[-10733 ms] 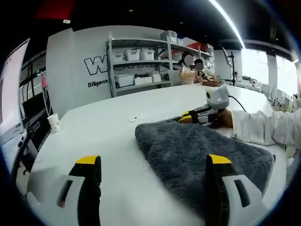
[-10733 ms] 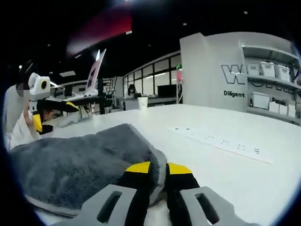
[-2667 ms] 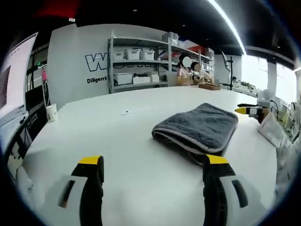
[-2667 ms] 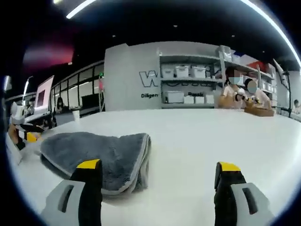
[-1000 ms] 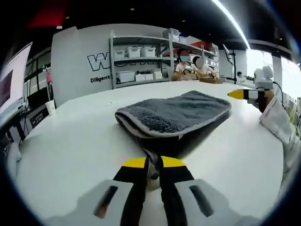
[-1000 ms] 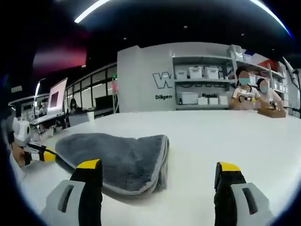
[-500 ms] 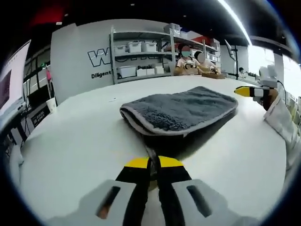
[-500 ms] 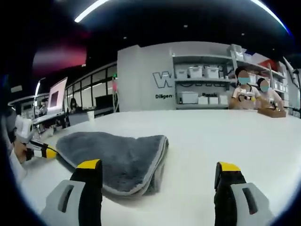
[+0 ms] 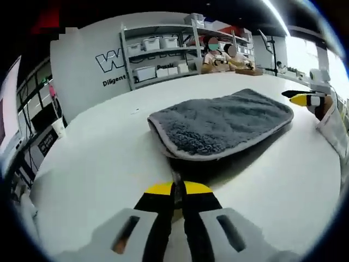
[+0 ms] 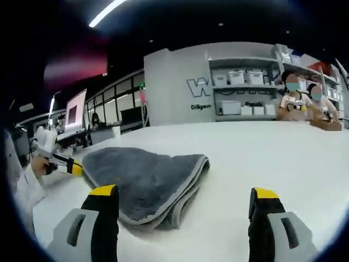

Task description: Open the folded towel by lifting each exposed corner and separating the folded layers until the towel lies flat within the target outline without major curled edges

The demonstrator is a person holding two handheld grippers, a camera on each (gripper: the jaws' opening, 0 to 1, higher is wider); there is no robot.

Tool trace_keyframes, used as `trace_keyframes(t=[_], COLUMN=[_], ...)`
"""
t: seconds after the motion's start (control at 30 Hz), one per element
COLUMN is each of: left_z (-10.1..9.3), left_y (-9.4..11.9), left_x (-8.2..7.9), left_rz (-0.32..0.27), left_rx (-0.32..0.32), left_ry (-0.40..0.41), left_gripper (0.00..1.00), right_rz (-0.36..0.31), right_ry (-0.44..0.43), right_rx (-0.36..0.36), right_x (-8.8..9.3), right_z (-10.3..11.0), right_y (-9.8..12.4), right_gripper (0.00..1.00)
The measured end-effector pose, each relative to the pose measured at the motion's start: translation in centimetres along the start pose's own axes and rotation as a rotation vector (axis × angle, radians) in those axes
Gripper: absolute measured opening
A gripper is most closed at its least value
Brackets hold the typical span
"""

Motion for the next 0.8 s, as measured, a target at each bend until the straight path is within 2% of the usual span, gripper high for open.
trace_keyframes(t=[0.07, 0.27, 0.63, 0.8], left_z=[0.3, 1.8, 3.4, 3.8], left_y=[-0.5, -2.0, -3.9, -4.9], left_x=[-0.4, -1.4, -2.5, -3.0], left_rz=[0.031, 0.064, 0.062, 0.072], left_rx=[0.0, -0.01, -0.071, -0.1], left_ry=[-0.048, -0.054, -0.019, -0.036], left_gripper=[0.04, 0.04, 0.04, 0.04], right_rz=[0.002, 0.018, 0.048, 0.05], right_ry=[0.01, 0.026, 0.091, 0.119], right_rx=[0.0, -0.039, -0.086, -0.08], right_x=[0.0, 0.2, 0.5, 0.4], right_z=[0.0, 0.8, 2.0, 2.0], right_y=[0.0, -0.3, -0.6, -0.6], right_gripper=[0.99, 0.99, 0.99, 0.99])
Point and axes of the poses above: the point that each gripper's makers call its tool centre point, and the gripper's own axes: y roughly backward along the fingers, z roughly to its left, x roughly out of its underside, the point moved 4 cm from there along y, roughly backward along the fingers, and after that the axes turned 9 degrees about y, right-handed, at the moved point
